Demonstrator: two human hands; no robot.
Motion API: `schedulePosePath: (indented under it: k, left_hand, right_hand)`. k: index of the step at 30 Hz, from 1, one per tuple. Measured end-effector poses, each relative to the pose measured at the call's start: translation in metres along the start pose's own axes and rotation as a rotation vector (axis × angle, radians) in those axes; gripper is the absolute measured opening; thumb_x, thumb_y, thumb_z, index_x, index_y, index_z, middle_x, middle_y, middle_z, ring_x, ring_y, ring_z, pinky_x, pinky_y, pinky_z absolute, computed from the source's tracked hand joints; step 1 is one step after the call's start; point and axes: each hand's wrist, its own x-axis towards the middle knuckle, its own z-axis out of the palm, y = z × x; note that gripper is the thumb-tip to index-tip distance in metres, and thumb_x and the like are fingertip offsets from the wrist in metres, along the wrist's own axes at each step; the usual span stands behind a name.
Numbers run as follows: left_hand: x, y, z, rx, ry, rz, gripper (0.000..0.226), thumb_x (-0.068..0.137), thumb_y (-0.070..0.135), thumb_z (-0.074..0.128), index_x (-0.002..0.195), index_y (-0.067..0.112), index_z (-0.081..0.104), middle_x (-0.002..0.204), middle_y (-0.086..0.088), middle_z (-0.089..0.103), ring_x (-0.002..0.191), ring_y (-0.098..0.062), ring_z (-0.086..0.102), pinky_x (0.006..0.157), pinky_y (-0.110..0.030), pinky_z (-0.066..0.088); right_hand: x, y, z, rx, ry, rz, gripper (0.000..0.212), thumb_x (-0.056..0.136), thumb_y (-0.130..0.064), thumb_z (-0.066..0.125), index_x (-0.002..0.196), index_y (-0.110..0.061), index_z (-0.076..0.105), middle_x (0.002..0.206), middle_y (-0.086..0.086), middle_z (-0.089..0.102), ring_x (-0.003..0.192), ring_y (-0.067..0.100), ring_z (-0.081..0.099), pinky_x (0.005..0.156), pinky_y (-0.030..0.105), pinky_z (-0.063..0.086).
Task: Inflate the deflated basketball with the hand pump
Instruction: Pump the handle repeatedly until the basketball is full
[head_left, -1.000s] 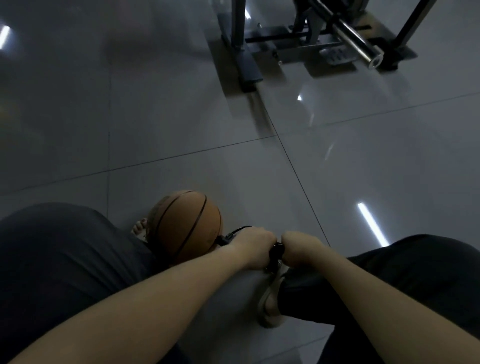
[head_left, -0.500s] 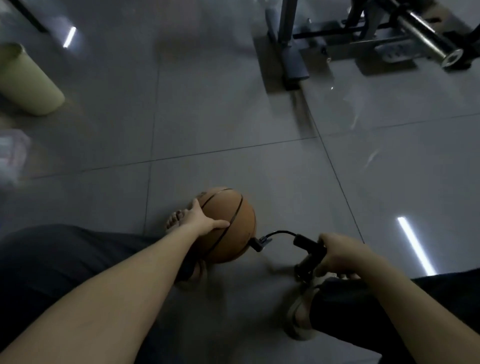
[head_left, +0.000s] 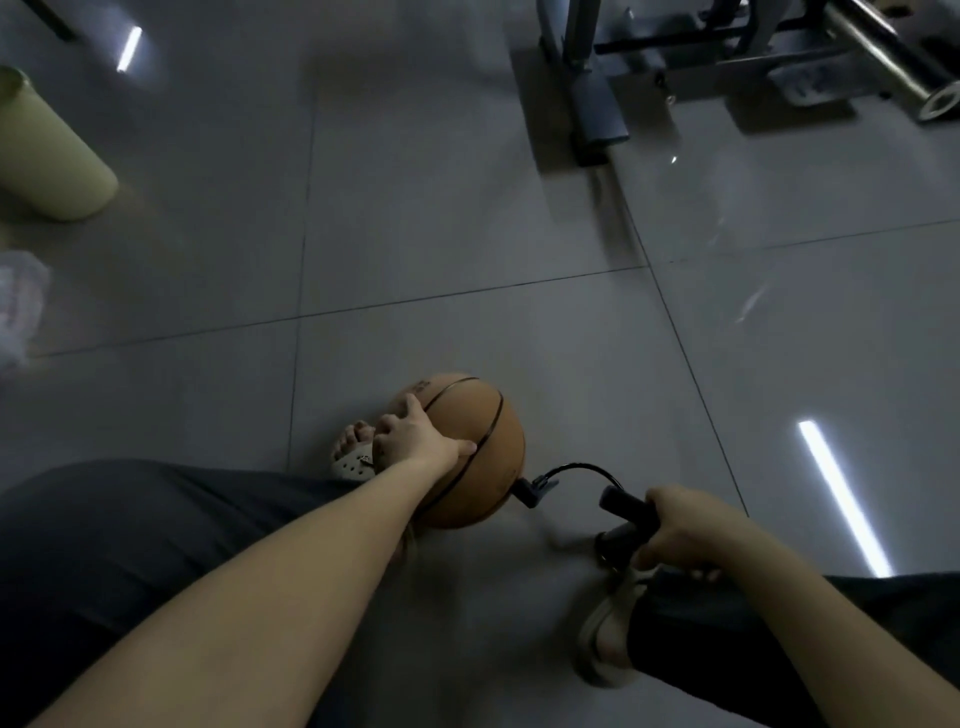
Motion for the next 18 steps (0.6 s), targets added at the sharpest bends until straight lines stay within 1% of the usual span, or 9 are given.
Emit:
schedulePosePath:
  k: [3, 7, 10, 12, 14, 15, 16, 18]
  left_hand:
    - [0.0, 0.006, -0.012, 0.005, -0.058, -0.001, 0.129, 0.065, 0.065, 0.082, 0.159, 0.024, 0.003, 0.161, -0.02, 0.017, 0.143, -0.045, 0.025, 0.108, -0.056, 0.035]
    - [-0.005, 0.0, -0.023, 0.023, -0.101, 0.013, 0.131, 0.064, 0.069, 0.08, 0.16, 0.023, 0.002, 0.161, -0.021, 0.018, 0.144, -0.043, 0.026, 0.112, -0.054, 0.032]
    - [-0.011, -0.004, -0.019, 0.059, -0.096, 0.042, 0.132, 0.066, 0.072, 0.076, 0.16, 0.023, -0.002, 0.162, -0.022, 0.015, 0.144, -0.044, 0.025, 0.112, -0.054, 0.03]
    - [-0.018, -0.003, -0.017, 0.065, -0.086, 0.067, 0.127, 0.069, 0.071, 0.075, 0.16, 0.023, -0.001, 0.162, -0.022, 0.014, 0.145, -0.045, 0.022, 0.114, -0.054, 0.028]
    - [-0.026, -0.001, -0.017, 0.069, -0.078, 0.09, 0.123, 0.071, 0.068, 0.075, 0.16, 0.023, 0.002, 0.162, -0.021, 0.013, 0.145, -0.045, 0.021, 0.114, -0.054, 0.028]
    - [-0.029, 0.0, -0.016, 0.078, -0.077, 0.105, 0.124, 0.071, 0.066, 0.077, 0.16, 0.023, 0.002, 0.162, -0.021, 0.012, 0.146, -0.045, 0.021, 0.113, -0.055, 0.029]
    - [-0.03, 0.0, -0.015, 0.09, -0.075, 0.121, 0.125, 0.07, 0.065, 0.079, 0.159, 0.023, 0.002, 0.162, -0.02, 0.012, 0.146, -0.045, 0.02, 0.113, -0.055, 0.029]
    - [-0.032, 0.0, -0.011, 0.123, -0.069, 0.153, 0.127, 0.067, 0.063, 0.081, 0.159, 0.023, 0.003, 0.161, -0.02, 0.015, 0.145, -0.044, 0.022, 0.112, -0.055, 0.031]
  right_hand:
    - [-0.001, 0.0, 0.0, 0.018, 0.022, -0.009, 0.053, 0.064, -0.042, 0.081, 0.103, -0.023, 0.052, 0.09, 0.002, 0.063, 0.069, 0.018, 0.069, 0.057, 0.032, 0.06]
    - [-0.008, 0.006, 0.003, 0.033, 0.035, -0.018, 0.055, 0.06, -0.048, 0.081, 0.102, -0.024, 0.054, 0.094, 0.001, 0.062, 0.08, 0.017, 0.063, 0.071, 0.036, 0.058]
    - [-0.015, 0.002, 0.001, 0.089, 0.045, -0.027, 0.053, 0.064, -0.048, 0.08, 0.103, -0.02, 0.057, 0.093, 0.004, 0.065, 0.08, 0.019, 0.065, 0.074, 0.036, 0.059]
    - [-0.031, -0.006, -0.009, 0.1, 0.075, -0.045, 0.056, 0.067, -0.059, 0.077, 0.099, -0.016, 0.061, 0.088, 0.006, 0.068, 0.074, 0.019, 0.066, 0.067, 0.033, 0.055]
    - [-0.053, -0.013, -0.025, 0.148, 0.097, -0.04, 0.061, 0.07, -0.068, 0.07, 0.096, -0.013, 0.064, 0.082, 0.008, 0.07, 0.063, 0.019, 0.064, 0.057, 0.031, 0.052]
    - [-0.066, -0.016, -0.035, 0.164, 0.111, -0.033, 0.061, 0.074, -0.067, 0.068, 0.097, -0.011, 0.064, 0.078, 0.008, 0.069, 0.059, 0.019, 0.062, 0.053, 0.03, 0.05]
    - [-0.078, -0.019, -0.045, 0.171, 0.126, -0.022, 0.056, 0.079, -0.061, 0.067, 0.101, -0.009, 0.063, 0.076, 0.008, 0.067, 0.056, 0.019, 0.06, 0.05, 0.028, 0.049]
    - [-0.104, -0.023, -0.063, 0.181, 0.171, 0.0, 0.04, 0.088, -0.044, 0.064, 0.106, -0.009, 0.058, 0.072, 0.007, 0.066, 0.052, 0.017, 0.061, 0.046, 0.025, 0.048]
